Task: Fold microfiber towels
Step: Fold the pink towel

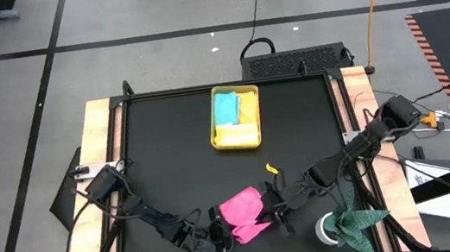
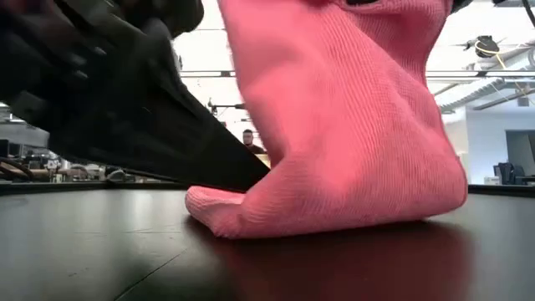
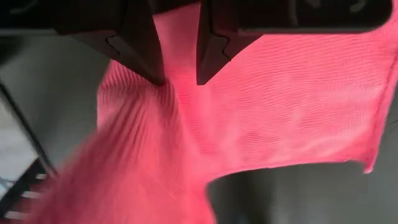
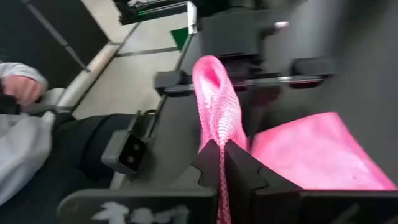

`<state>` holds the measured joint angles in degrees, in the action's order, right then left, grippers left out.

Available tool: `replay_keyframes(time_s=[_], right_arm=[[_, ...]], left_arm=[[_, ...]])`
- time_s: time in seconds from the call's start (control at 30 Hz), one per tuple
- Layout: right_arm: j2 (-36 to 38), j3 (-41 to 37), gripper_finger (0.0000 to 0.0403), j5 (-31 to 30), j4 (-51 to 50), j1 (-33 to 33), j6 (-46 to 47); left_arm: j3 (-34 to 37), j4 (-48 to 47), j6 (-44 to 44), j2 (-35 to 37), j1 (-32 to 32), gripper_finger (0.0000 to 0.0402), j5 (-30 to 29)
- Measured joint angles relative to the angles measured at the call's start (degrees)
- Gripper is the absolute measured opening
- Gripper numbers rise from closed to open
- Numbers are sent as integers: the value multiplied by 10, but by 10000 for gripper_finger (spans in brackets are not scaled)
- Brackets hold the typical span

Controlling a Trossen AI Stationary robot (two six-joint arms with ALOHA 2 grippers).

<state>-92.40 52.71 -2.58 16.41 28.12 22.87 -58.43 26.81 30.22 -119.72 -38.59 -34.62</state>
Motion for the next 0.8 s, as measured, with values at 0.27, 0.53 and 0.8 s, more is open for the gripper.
replay_keyframes(time_s=[0.27,0.53,0.8], right_arm=[[3,0,0,-4,-19,19,4],[-1,0,0,22,-17,20,2],[-1,0,0,27,-13,19,-3]], left_arm=[[0,8,-69,0,-41,97,-20],[0,3,-45,0,-21,97,-106],[0,29,-79,0,16,97,35]])
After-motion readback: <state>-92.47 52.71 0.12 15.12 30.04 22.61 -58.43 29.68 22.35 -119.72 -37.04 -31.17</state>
